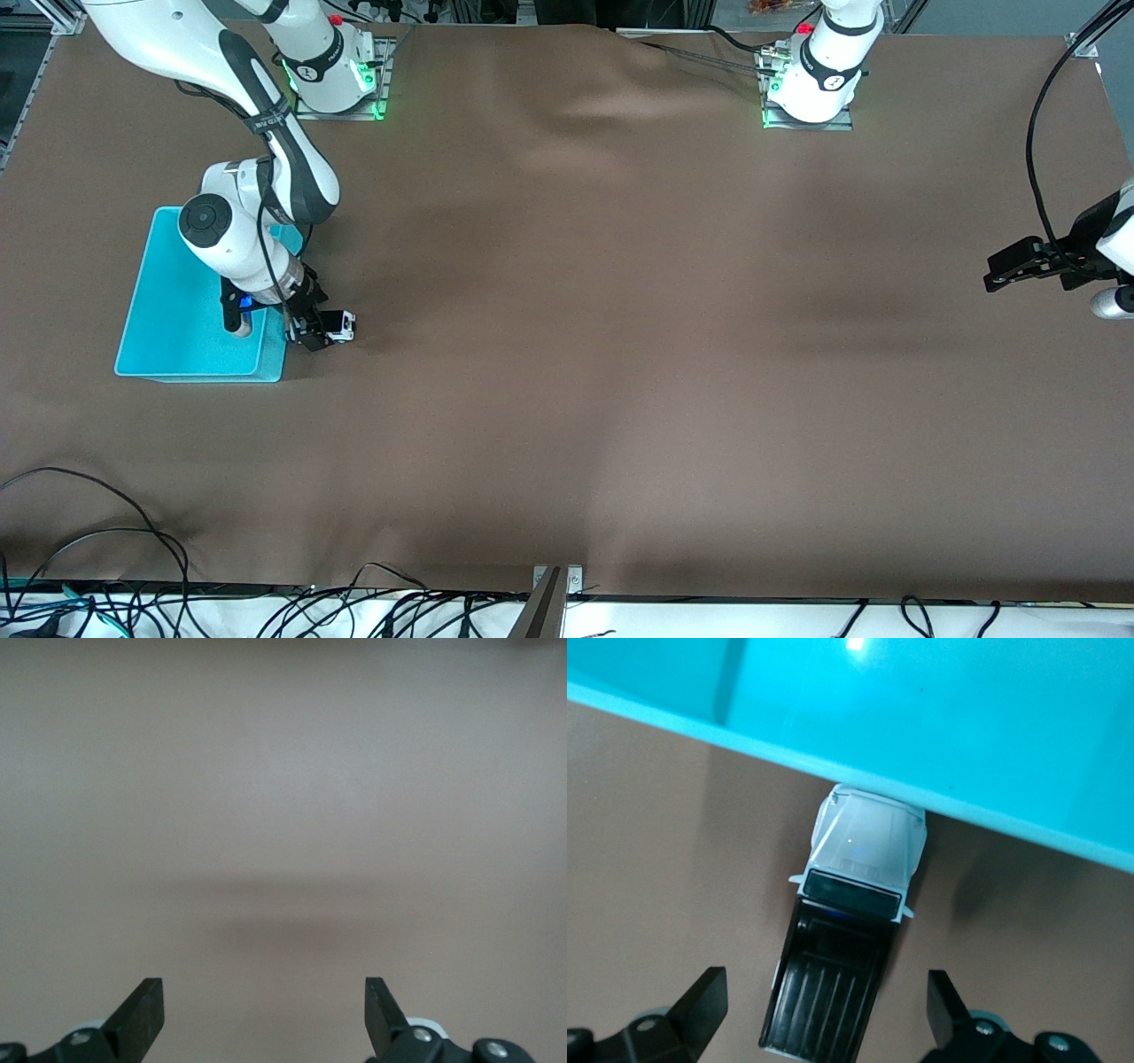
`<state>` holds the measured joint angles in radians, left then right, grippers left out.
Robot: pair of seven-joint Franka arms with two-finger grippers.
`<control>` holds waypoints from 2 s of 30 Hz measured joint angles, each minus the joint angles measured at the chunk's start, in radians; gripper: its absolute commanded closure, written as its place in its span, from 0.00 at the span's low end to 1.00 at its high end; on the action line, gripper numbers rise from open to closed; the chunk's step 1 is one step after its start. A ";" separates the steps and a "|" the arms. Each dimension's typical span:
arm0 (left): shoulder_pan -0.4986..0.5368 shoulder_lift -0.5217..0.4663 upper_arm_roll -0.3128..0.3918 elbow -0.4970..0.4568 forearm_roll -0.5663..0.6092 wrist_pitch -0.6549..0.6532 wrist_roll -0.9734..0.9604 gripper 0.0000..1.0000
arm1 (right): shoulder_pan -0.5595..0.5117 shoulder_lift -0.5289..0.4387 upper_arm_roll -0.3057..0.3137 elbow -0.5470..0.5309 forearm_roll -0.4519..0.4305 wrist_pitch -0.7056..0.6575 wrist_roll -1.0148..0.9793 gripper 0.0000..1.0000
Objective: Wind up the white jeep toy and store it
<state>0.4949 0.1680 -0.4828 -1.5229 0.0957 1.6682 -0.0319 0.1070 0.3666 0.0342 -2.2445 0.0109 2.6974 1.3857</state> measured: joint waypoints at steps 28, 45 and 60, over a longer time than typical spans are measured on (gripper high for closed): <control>0.000 0.000 0.000 0.000 0.000 0.000 0.000 0.00 | -0.001 0.019 -0.020 0.006 0.000 0.005 0.106 0.49; 0.000 0.000 -0.001 0.000 0.000 0.000 0.000 0.00 | 0.000 0.016 -0.020 0.007 -0.001 0.006 0.119 0.63; 0.000 0.000 -0.001 0.000 0.000 0.000 0.000 0.00 | 0.002 -0.010 -0.010 0.017 -0.002 -0.017 0.137 0.64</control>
<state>0.4949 0.1680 -0.4834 -1.5230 0.0957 1.6682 -0.0319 0.1093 0.3571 0.0238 -2.2277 0.0091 2.6809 1.5228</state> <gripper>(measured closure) 0.000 0.485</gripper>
